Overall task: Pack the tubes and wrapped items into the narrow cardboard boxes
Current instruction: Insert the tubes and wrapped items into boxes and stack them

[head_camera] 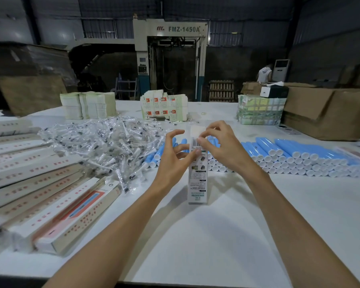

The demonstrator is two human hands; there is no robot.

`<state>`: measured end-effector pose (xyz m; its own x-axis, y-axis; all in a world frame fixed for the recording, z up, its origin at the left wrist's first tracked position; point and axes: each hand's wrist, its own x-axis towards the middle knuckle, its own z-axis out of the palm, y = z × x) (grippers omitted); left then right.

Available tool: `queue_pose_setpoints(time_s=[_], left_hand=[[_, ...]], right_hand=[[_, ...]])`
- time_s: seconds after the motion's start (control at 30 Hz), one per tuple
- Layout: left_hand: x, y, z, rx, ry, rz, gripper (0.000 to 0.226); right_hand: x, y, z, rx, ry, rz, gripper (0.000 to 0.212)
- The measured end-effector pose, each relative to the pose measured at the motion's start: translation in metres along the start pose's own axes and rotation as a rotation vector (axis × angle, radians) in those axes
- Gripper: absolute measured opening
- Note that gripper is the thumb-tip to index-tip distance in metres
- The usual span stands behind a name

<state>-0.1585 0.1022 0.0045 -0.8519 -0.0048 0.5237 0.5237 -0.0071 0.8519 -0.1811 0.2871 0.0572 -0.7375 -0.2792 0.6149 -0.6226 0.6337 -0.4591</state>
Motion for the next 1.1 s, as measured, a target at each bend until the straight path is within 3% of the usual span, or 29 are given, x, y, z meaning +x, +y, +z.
queue_pose_setpoints(time_s=[0.13, 0.2, 0.3, 0.37, 0.57, 0.73, 0.9, 1.1], left_hand=[[-0.003, -0.003, 0.000, -0.046, -0.041, -0.016, 0.057], [-0.003, -0.002, 0.001, -0.058, -0.023, -0.031, 0.054], [0.000, 0.000, -0.002, -0.094, 0.018, -0.037, 0.052], [0.001, 0.001, -0.005, -0.107, 0.035, -0.025, 0.049], [0.000, 0.002, -0.015, -0.112, 0.022, -0.011, 0.042], [-0.001, 0.006, -0.018, -0.035, -0.025, 0.002, 0.037], [0.000, 0.003, -0.023, 0.017, -0.049, -0.068, 0.034], [0.001, 0.007, -0.021, -0.046, -0.089, -0.135, 0.033]], right_hand=[[-0.002, 0.009, 0.006, -0.009, -0.101, 0.056, 0.034], [-0.004, 0.009, 0.008, 0.158, -0.046, 0.069, 0.028], [-0.008, 0.004, 0.009, 0.519, 0.088, 0.123, 0.040], [-0.011, 0.004, 0.012, 0.629, 0.092, 0.126, 0.039], [-0.017, 0.001, 0.024, 0.663, -0.028, 0.084, 0.036], [-0.018, 0.000, 0.020, 0.704, -0.113, 0.080, 0.016], [-0.019, 0.009, 0.024, 0.676, -0.186, 0.105, 0.011], [-0.015, 0.010, 0.024, 0.883, 0.038, 0.265, 0.027]])
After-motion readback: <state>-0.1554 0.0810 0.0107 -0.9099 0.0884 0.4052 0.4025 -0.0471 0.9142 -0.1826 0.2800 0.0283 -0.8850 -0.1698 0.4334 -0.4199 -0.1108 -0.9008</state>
